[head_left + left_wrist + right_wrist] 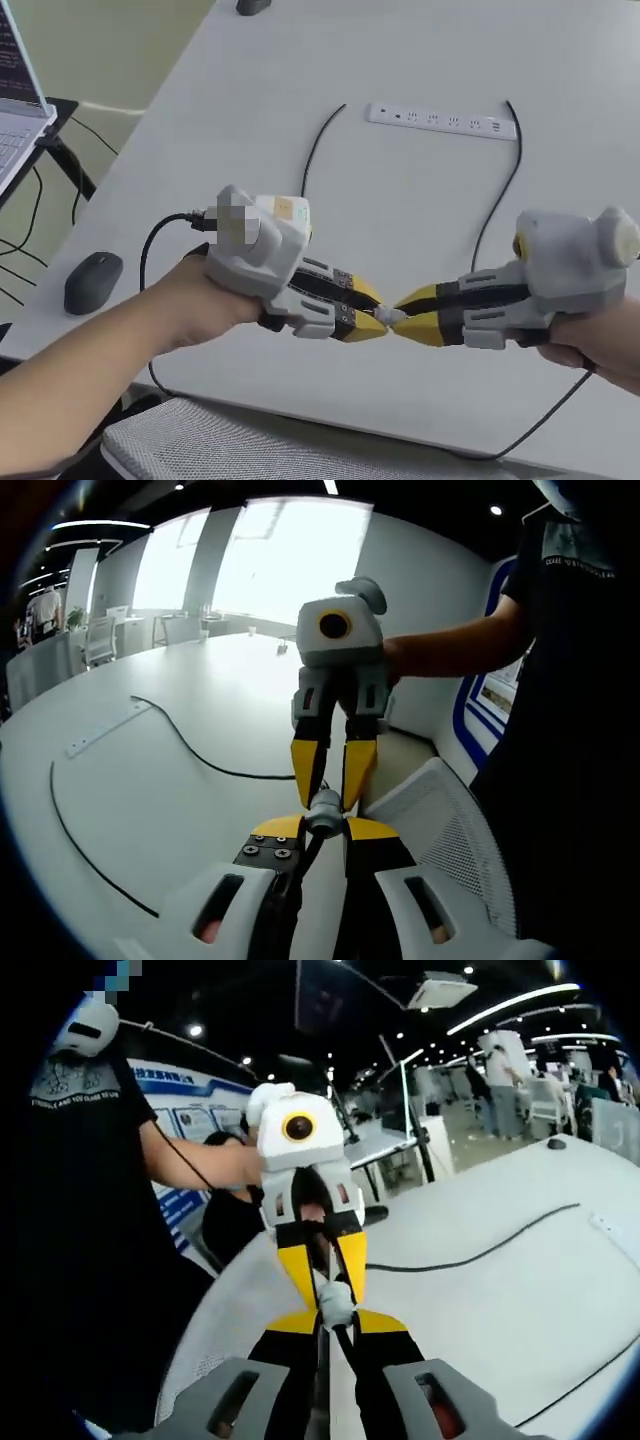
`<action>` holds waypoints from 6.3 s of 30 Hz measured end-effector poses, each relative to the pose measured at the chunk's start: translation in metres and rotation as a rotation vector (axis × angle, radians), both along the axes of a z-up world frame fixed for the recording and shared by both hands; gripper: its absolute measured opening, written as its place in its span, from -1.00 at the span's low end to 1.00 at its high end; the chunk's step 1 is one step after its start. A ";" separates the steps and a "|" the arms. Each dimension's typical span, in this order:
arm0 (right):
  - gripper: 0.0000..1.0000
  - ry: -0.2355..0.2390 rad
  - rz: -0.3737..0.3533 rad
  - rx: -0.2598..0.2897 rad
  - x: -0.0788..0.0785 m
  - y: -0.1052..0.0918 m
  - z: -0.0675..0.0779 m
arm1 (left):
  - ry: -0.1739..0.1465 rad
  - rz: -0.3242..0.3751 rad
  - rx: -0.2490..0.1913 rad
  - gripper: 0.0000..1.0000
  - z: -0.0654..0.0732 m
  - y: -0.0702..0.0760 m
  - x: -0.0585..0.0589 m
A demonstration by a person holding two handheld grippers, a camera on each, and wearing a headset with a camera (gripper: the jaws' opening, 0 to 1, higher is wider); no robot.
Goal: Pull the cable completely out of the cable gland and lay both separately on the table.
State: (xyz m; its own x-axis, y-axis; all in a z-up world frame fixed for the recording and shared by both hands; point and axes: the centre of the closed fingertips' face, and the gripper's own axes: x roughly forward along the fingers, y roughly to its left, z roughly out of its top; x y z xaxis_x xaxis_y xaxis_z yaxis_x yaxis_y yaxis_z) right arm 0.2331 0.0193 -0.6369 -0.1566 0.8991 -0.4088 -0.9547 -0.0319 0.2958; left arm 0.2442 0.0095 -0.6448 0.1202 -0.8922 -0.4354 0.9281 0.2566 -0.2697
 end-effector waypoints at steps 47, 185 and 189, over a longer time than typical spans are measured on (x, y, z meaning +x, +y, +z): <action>-0.61 0.328 -0.118 0.064 0.006 -0.012 0.010 | -0.056 -0.020 0.002 -0.70 0.006 -0.002 -0.011; -0.97 -0.618 -0.334 -0.282 0.014 -0.018 0.003 | -0.081 0.081 0.031 -0.70 0.021 -0.003 0.000; -0.99 -0.636 -0.349 -0.307 0.015 -0.019 0.001 | -0.097 0.078 0.048 -0.70 0.019 -0.004 0.001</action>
